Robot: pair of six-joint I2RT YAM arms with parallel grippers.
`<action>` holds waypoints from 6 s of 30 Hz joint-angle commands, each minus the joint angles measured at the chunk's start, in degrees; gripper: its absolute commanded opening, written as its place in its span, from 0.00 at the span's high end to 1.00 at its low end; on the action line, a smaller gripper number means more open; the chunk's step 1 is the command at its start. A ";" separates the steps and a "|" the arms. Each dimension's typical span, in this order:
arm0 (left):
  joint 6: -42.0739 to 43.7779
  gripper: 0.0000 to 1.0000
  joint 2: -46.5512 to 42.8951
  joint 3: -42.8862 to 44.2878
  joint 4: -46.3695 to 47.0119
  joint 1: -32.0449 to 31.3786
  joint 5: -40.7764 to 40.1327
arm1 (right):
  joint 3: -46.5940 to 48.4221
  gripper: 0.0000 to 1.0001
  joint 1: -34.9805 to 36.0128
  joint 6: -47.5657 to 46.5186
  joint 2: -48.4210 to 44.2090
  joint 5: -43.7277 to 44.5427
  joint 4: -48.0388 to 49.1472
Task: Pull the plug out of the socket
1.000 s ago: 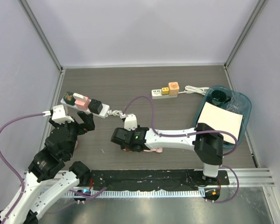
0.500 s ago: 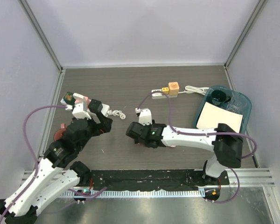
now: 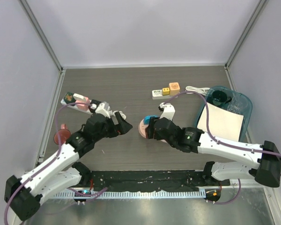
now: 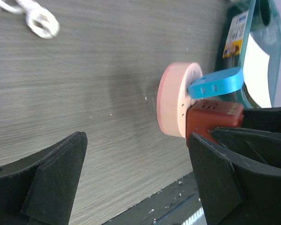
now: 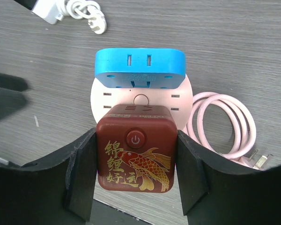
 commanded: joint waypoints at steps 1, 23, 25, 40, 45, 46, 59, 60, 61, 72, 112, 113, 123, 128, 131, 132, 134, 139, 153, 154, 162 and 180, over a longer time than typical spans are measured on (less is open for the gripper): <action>-2.73 0.07 8.27 -1.45 15.14 -0.23 13.01 | -0.14 0.89 -0.16 -1.10 -4.11 -0.97 10.19; 3.59 0.19 9.96 -2.51 17.80 -0.23 14.44 | -4.98 0.91 -0.25 0.48 -5.87 -8.27 20.30; 3.86 0.21 10.14 -2.16 16.92 -0.23 14.26 | -5.15 0.91 -0.25 0.66 -6.14 -8.09 20.30; 6.23 0.27 9.17 -2.15 13.66 -0.23 17.07 | -8.49 0.92 -0.25 1.54 -8.07 -10.64 23.64; 5.53 0.28 10.40 -2.94 15.07 -0.23 17.95 | -10.51 0.92 -0.25 2.50 -8.51 -12.04 27.15; 5.53 0.29 10.66 -2.86 15.16 -0.23 18.03 | -10.95 0.92 -0.25 2.59 -8.60 -12.05 27.41; 3.33 0.67 10.93 -3.91 17.97 -0.23 19.70 | -11.75 0.92 -0.25 2.59 -7.46 -13.27 28.91; 2.90 0.69 11.19 -3.83 18.32 -0.23 19.88 | -11.57 0.91 -0.16 2.59 -7.20 -13.28 28.82; 2.80 0.75 11.37 -3.56 18.32 -0.23 20.84 | -11.40 0.91 -0.33 2.59 -7.02 -13.19 28.82; -1.15 0.65 13.65 -2.59 19.90 -0.15 23.48 | -9.90 0.96 -0.25 2.94 -7.36 -12.66 30.66; -3.43 1.00 9.26 -7.16 22.54 -0.23 19.18 | -11.13 0.61 -0.25 3.64 -6.23 -14.24 27.68; -3.78 1.00 9.08 -7.34 23.24 -0.23 19.26 | -11.48 0.54 -0.25 3.82 -6.05 -14.94 28.03; -4.32 1.00 9.52 -6.02 22.89 -0.23 18.65 | -9.55 0.35 -0.25 3.91 -1.05 -16.35 28.03; -3.79 1.00 8.73 -6.55 22.19 -0.23 16.98 | -8.14 0.32 -0.25 4.44 0.36 -15.39 26.02; -3.27 1.00 8.21 -6.55 21.66 -0.15 15.75 | -7.18 0.26 -0.25 4.35 0.80 -15.03 24.52; -3.17 1.00 8.20 -6.46 21.66 -0.23 15.66 | -6.91 0.26 -0.25 4.17 0.98 -15.03 24.60; -2.91 1.00 8.03 -6.46 21.58 -0.23 15.31 | -6.65 0.25 -0.25 3.91 1.59 -15.56 24.60; -3.08 1.00 6.98 -7.07 21.57 -0.32 14.87 | -5.86 0.22 -0.25 4.61 3.70 -17.58 24.25; 0.78 1.00 1.53 -9.10 15.44 -0.23 4.71 | -8.49 0.99 -0.25 4.44 2.30 -16.01 25.22; 2.17 1.00 0.92 -9.19 14.81 -0.23 3.54 | -8.41 0.99 -0.16 4.09 1.86 -16.00 25.22; 4.56 1.00 4.15 -7.35 10.24 -0.23 -2.01 | -1.30 0.99 -0.16 1.45 5.80 -15.91 21.28; 4.12 1.00 11.81 -5.76 7.42 -0.23 -3.94 | -4.54 0.99 -2.97 2.77 0.45 -13.36 16.08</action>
